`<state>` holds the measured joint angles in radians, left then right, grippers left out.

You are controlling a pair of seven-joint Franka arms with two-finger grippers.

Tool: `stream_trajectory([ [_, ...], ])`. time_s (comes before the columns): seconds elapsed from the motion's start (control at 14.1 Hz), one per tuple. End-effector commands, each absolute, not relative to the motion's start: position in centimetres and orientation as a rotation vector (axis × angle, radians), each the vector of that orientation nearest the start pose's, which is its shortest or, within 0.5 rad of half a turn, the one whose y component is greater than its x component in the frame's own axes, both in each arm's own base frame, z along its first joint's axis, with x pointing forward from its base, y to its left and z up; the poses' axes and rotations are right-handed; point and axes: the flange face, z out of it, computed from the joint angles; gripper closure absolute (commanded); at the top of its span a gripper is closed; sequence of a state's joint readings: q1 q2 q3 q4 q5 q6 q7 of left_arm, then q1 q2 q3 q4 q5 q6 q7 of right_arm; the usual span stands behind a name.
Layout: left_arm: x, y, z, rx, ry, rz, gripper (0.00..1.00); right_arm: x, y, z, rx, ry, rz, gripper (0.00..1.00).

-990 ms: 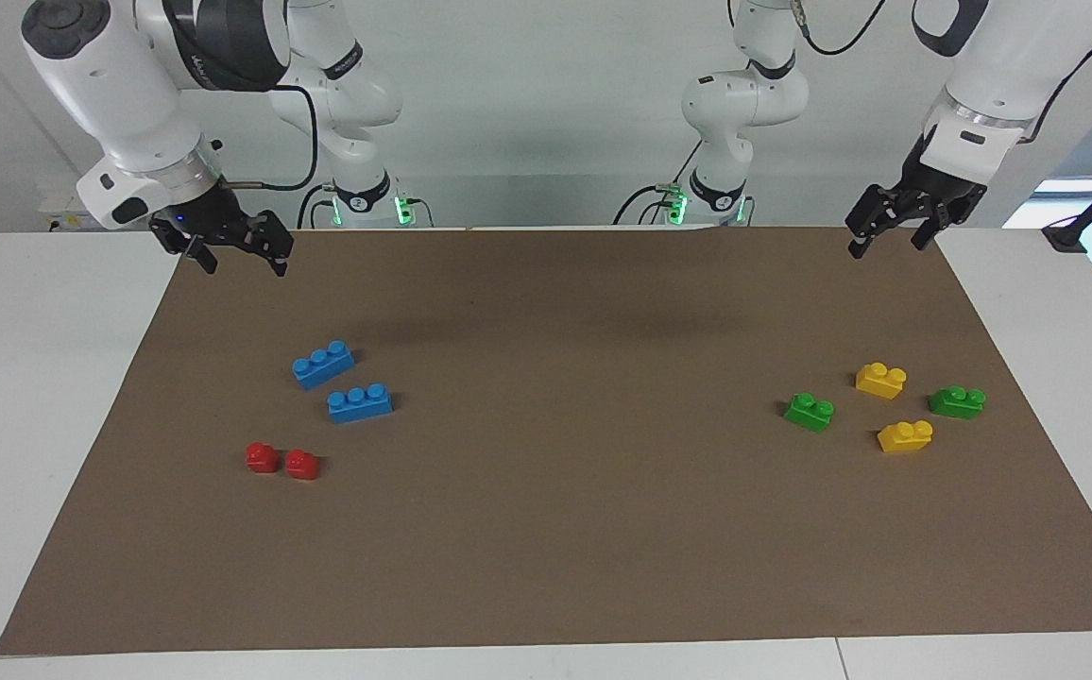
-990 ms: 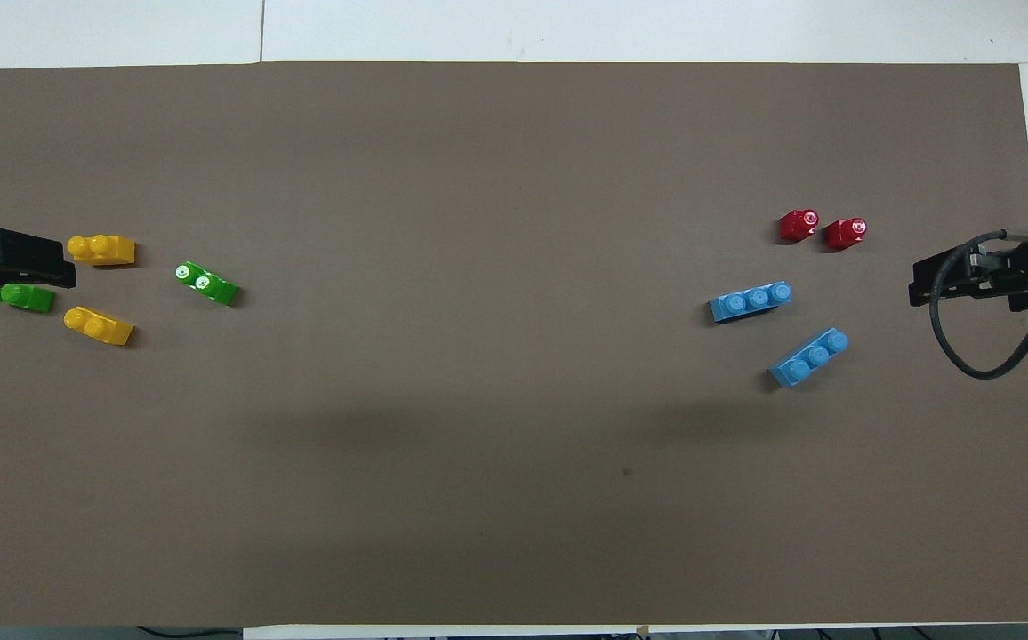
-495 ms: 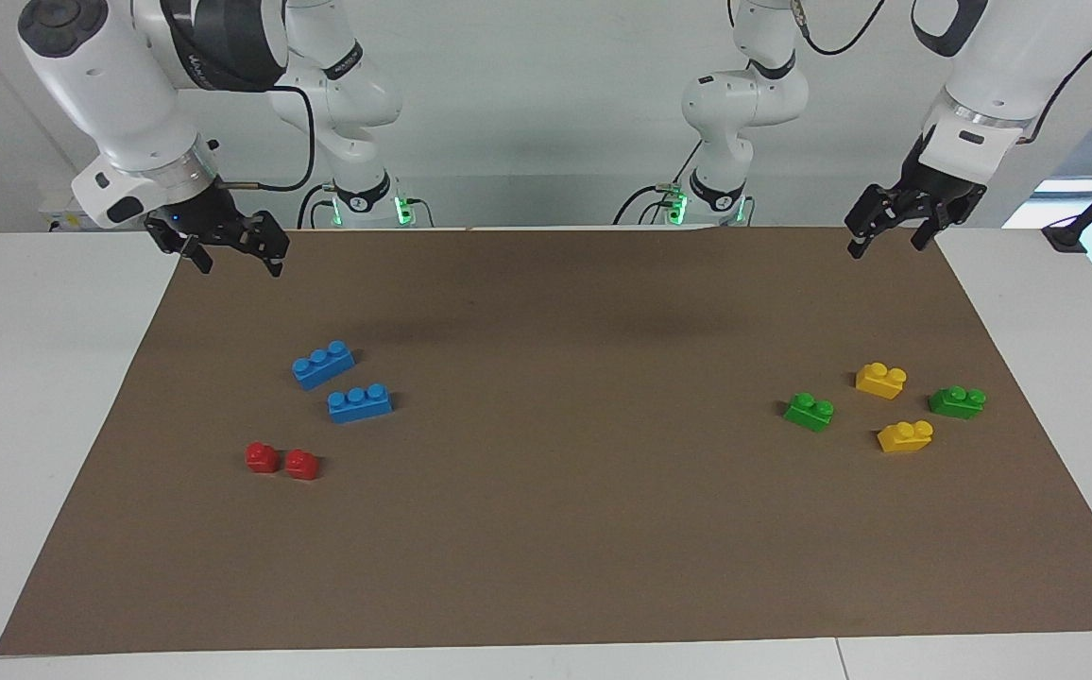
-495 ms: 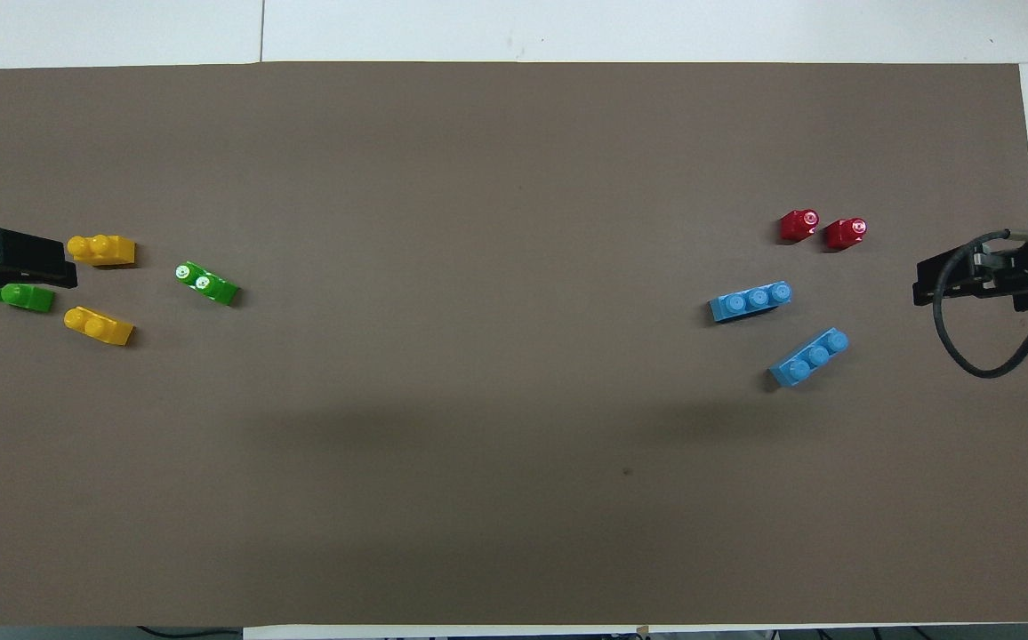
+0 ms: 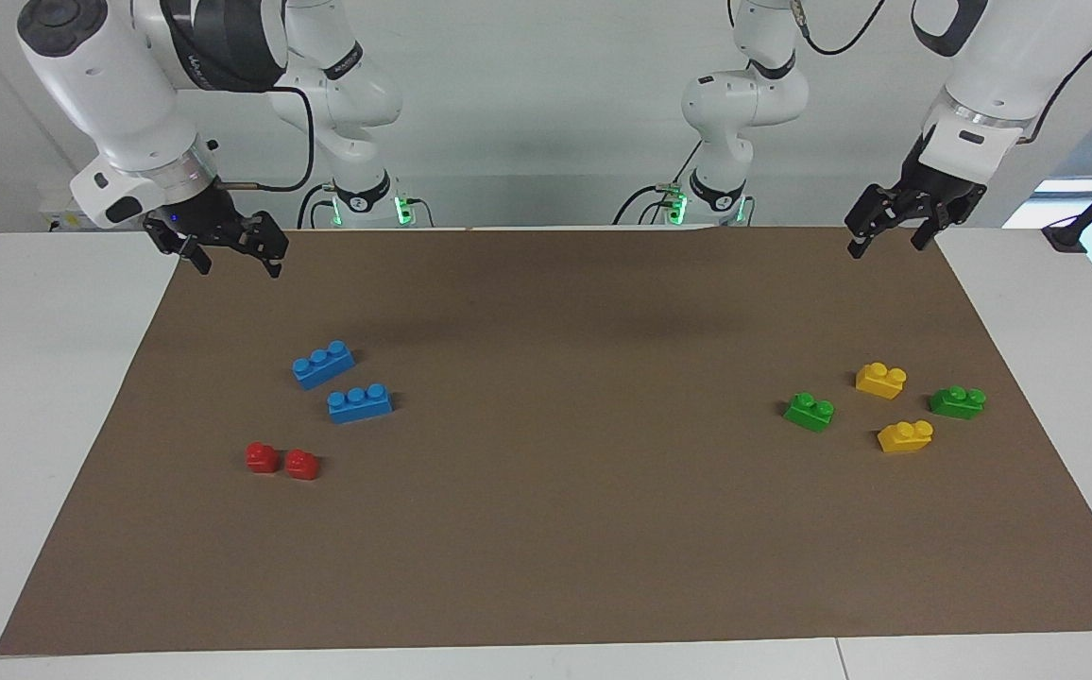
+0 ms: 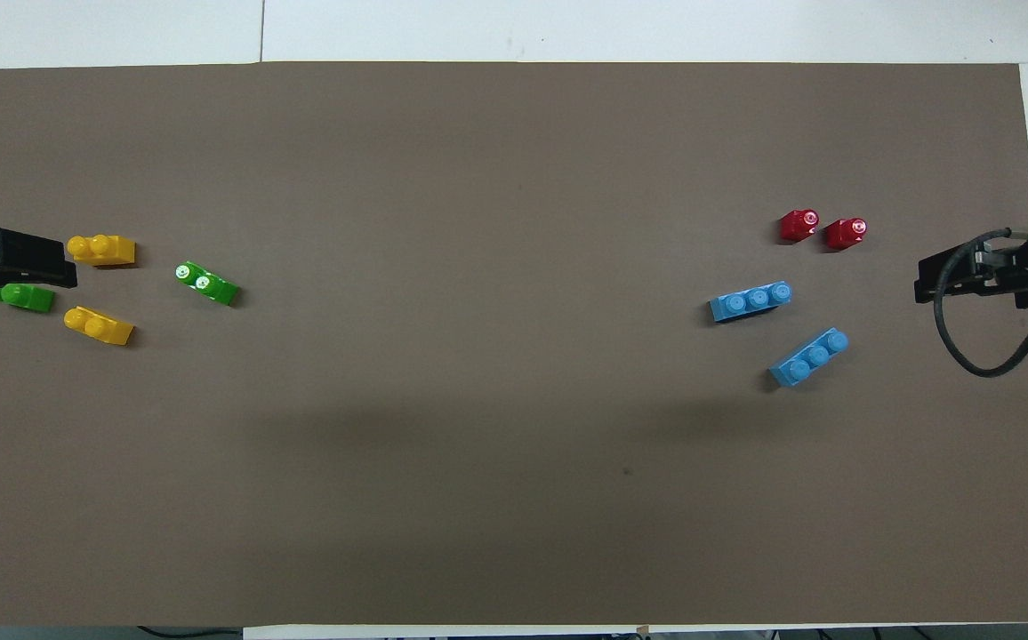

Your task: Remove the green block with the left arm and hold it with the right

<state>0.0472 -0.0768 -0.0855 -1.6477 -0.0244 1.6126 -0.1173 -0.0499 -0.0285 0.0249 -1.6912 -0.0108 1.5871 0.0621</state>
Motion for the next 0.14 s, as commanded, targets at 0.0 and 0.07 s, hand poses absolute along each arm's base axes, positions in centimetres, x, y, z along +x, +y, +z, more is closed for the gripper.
stream_trajectory([
  [0.0,53.18,-2.25,63.83,-3.167,-0.11,-0.077,0.0,54.83,-2.02,58.67,-3.183,0.081,0.073,0.0],
  [0.07,53.18,-2.25,63.83,-3.167,-0.11,-0.077,0.0,54.78,-2.02,58.68,-3.183,0.081,0.073,0.0],
])
